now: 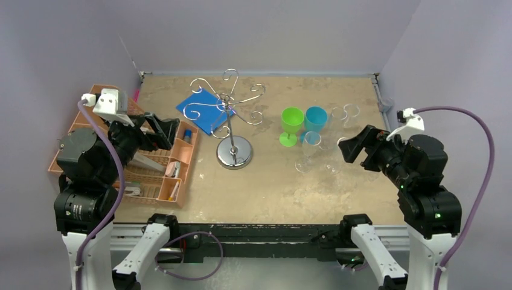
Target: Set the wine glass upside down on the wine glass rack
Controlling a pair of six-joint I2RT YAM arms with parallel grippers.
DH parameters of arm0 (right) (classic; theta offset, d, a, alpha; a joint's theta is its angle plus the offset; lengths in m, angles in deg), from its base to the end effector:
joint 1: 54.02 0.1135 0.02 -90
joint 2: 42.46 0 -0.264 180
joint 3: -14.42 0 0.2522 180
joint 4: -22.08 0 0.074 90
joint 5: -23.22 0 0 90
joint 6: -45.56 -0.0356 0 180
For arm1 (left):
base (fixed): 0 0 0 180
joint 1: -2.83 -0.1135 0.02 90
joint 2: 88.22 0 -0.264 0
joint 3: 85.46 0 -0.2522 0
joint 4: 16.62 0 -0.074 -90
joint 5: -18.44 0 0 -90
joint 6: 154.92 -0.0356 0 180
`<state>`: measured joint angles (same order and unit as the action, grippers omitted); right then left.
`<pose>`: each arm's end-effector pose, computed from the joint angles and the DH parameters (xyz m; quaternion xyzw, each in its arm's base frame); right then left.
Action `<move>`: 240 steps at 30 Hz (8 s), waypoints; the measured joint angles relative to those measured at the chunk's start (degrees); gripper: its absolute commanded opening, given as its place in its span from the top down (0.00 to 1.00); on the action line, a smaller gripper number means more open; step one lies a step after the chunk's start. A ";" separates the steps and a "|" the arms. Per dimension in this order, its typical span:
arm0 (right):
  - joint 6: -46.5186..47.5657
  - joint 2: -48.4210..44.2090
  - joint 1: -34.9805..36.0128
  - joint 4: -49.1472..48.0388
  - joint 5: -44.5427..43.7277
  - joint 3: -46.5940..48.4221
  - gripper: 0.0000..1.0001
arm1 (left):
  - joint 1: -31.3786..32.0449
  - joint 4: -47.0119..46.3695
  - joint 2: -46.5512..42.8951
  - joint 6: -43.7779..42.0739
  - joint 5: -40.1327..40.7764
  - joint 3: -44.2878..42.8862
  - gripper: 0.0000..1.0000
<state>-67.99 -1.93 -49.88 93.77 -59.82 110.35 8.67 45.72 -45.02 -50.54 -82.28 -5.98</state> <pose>0.0670 0.0092 0.4620 0.0988 0.7934 0.1904 0.5697 0.0712 -0.0139 0.4970 0.0083 0.7368 -0.1859 0.6500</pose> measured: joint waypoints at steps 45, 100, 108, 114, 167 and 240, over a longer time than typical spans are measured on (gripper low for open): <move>8.61 35.17 24.41 -1.33 -11.98 2.14 0.59 | -0.11 -16.35 1.11 8.20 0.39 11.28 0.00; 7.63 11.87 25.86 -10.54 -6.38 0.26 1.00 | 10.12 -24.00 20.02 40.13 -29.18 -2.64 0.20; 7.28 10.71 25.86 -21.18 -12.35 -1.14 1.00 | 23.23 -28.17 33.11 41.03 -23.43 -6.88 0.22; 7.37 10.38 25.86 -29.99 -15.39 -3.56 1.00 | 25.97 -33.92 37.13 47.23 -15.76 -6.88 0.24; 6.08 -0.59 25.83 -60.00 -5.27 -16.98 0.90 | 40.30 -64.67 52.22 73.79 4.98 -8.26 1.00; -1.03 -5.22 25.86 -47.95 -5.99 -22.08 0.23 | 40.46 2.25 3.65 -8.70 29.09 15.10 1.00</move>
<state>-69.01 -7.15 -24.02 45.82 -65.81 88.27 49.13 47.97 -41.37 -59.24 -53.19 9.12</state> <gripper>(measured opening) 0.773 0.197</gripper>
